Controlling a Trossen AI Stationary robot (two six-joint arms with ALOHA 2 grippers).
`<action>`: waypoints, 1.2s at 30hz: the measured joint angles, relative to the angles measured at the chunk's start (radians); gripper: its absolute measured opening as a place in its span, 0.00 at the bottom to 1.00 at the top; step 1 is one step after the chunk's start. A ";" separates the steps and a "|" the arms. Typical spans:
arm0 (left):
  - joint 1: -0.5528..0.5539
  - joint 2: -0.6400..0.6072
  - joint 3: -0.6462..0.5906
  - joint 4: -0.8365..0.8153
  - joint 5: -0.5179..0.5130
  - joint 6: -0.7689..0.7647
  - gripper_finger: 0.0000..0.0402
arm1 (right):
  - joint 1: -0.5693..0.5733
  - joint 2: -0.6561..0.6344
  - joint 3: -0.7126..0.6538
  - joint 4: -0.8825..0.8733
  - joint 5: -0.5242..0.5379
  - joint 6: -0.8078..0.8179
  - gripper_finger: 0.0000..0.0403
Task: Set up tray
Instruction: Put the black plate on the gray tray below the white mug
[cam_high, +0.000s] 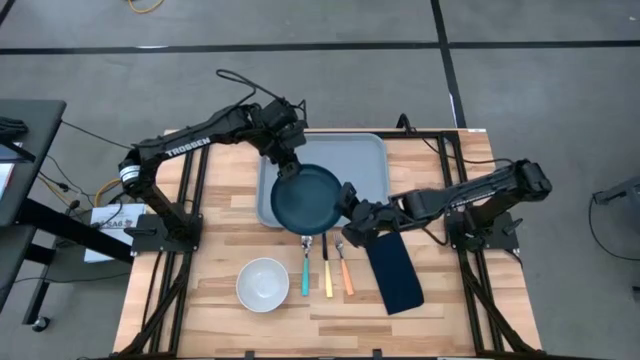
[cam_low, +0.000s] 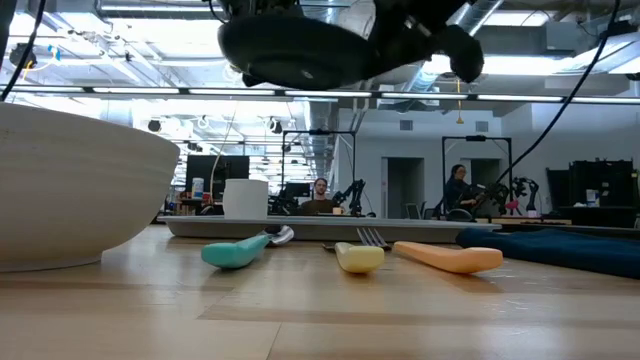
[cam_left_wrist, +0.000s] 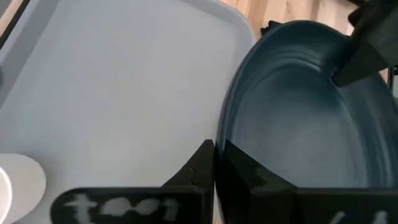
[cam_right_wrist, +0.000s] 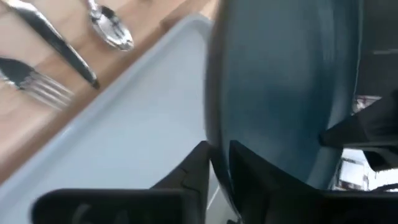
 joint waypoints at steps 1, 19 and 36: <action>0.000 0.000 0.000 0.000 0.000 0.004 0.00 | 0.000 -0.001 0.016 -0.020 -0.009 -0.003 0.08; -0.024 0.000 0.001 -0.020 -0.125 0.255 0.26 | -0.002 -0.003 0.113 -0.192 -0.068 0.088 0.01; -0.113 -0.031 0.028 -0.199 -0.378 0.501 0.43 | -0.058 0.006 0.113 -0.311 -0.078 0.167 0.00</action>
